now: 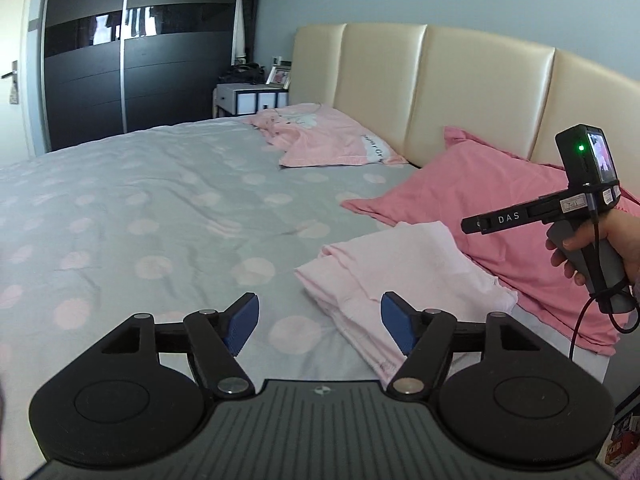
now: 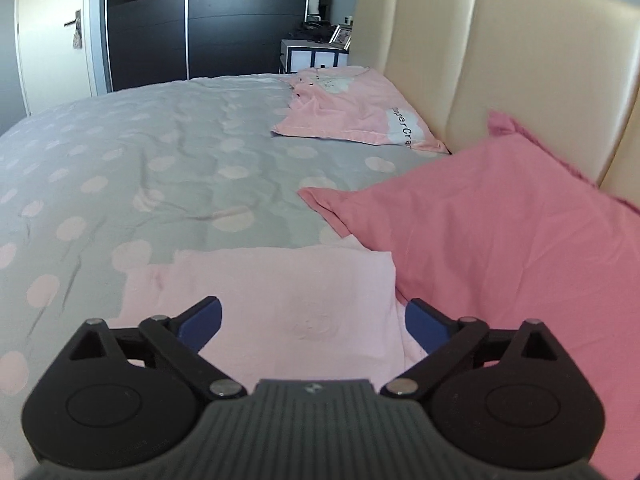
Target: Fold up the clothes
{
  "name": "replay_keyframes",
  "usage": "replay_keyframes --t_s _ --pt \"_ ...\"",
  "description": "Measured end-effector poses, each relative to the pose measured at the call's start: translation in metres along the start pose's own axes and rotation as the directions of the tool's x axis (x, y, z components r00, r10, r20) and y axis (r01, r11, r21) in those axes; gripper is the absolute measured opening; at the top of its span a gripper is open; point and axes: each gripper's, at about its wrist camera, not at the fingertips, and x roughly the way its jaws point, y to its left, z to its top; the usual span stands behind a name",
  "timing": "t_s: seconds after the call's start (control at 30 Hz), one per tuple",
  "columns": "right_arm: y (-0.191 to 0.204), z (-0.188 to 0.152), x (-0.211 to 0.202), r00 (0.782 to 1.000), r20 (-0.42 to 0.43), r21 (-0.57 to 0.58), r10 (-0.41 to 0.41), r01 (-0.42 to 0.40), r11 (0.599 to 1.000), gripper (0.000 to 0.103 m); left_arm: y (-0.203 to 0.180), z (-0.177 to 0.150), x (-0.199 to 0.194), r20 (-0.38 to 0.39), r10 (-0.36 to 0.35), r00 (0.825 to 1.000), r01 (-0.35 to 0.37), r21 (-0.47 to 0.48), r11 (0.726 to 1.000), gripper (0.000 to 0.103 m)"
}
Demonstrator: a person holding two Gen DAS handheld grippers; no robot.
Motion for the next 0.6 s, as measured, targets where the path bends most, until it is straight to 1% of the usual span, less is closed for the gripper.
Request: replay_keyframes --t_s 0.03,0.13,0.2,0.33,0.47,0.5,0.6 --pt "0.006 -0.001 -0.007 1.0 -0.004 0.003 0.001 -0.001 1.0 0.099 0.003 0.0 -0.01 0.006 0.01 1.0 -0.01 -0.007 1.0 0.067" --pt "0.024 -0.01 -0.029 0.999 -0.014 0.004 0.043 -0.043 0.999 0.099 0.013 -0.005 -0.039 0.014 0.037 0.999 -0.037 -0.028 0.999 0.07" --pt "0.04 -0.019 -0.043 0.998 -0.024 -0.02 0.06 -0.061 0.998 0.099 0.02 -0.009 -0.056 0.012 0.055 0.998 -0.054 -0.042 0.998 0.07" --pt "0.071 -0.04 -0.068 0.997 -0.047 -0.066 0.058 -0.061 0.996 0.099 0.036 -0.022 -0.087 0.008 0.09 0.996 -0.089 -0.059 0.994 0.07" --pt "0.101 -0.063 -0.09 0.995 -0.056 -0.067 0.08 -0.084 0.994 0.099 0.053 -0.04 -0.11 0.011 0.127 0.992 -0.125 -0.091 0.988 0.071" --pt "0.107 -0.071 -0.094 0.995 -0.061 -0.063 0.083 -0.087 0.994 0.099 0.057 -0.045 -0.114 0.009 0.138 0.99 -0.137 -0.102 0.985 0.073" --pt "0.124 -0.093 -0.106 0.992 -0.085 -0.043 0.096 -0.1 0.994 0.099 0.065 -0.062 -0.125 0.012 0.18 0.984 -0.177 -0.128 0.976 0.074"
